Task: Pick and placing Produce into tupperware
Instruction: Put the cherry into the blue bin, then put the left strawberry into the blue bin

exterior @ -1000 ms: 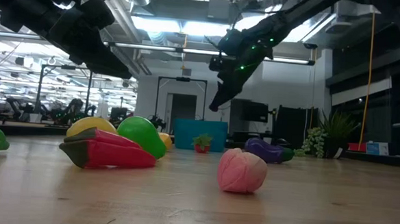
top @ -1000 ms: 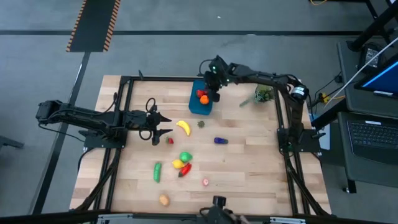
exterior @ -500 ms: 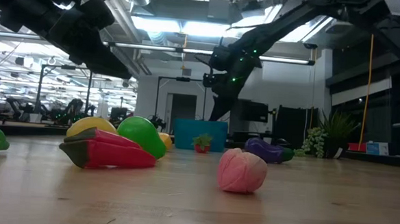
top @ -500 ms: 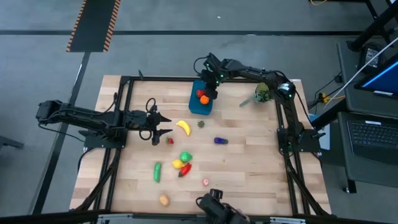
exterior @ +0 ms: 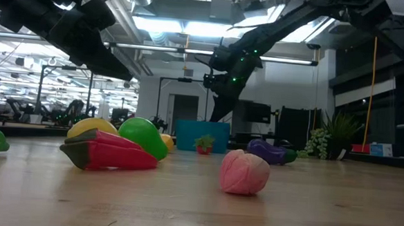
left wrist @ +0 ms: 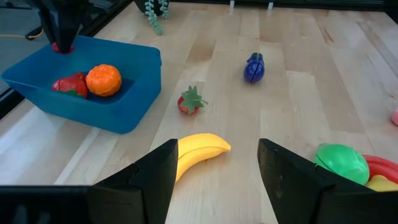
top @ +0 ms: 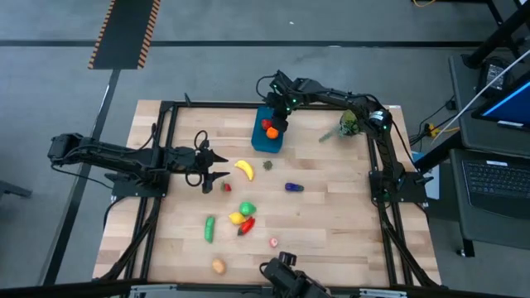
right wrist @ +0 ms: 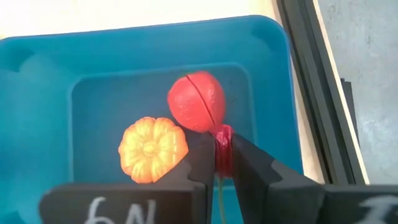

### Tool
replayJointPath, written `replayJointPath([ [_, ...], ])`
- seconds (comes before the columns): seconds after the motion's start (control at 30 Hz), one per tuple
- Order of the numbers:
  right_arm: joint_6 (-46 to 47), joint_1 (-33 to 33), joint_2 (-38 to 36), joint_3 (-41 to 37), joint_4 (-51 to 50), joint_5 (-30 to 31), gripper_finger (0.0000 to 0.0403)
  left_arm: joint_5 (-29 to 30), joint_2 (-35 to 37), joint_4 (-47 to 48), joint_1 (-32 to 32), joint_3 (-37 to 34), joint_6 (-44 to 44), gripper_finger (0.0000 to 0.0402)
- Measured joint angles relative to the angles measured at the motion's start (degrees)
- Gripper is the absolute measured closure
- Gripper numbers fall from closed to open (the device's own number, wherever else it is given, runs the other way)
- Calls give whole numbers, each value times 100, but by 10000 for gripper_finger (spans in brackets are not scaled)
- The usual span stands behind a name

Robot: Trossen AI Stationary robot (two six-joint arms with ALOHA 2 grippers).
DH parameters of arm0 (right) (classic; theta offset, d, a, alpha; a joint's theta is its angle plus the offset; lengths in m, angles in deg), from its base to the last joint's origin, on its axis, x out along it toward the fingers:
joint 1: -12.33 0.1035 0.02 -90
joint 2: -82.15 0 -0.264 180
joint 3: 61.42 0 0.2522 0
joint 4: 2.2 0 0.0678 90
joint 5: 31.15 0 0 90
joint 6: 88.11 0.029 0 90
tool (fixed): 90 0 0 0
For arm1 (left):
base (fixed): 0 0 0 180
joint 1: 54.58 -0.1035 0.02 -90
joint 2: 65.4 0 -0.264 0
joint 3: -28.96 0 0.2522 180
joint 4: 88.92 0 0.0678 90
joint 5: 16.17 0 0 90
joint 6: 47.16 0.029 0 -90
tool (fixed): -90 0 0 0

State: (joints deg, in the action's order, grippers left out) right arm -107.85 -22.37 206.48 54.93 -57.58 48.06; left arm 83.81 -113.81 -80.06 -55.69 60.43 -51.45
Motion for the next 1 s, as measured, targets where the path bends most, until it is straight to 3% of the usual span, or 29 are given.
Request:
replayJointPath([
  [0.5, 12, 4, 0, 0, -3, -145, 344, 0, -1, 9, 0, 0, 0, 188],
  [0.8, 142, 13, 0, 0, -16, -245, 262, 0, 0, 22, 0, -1, 0, 188],
  [1.0, 152, 11, -13, 55, -97, -243, 240, 2, 0, 22, 0, 0, 0, 188],
])
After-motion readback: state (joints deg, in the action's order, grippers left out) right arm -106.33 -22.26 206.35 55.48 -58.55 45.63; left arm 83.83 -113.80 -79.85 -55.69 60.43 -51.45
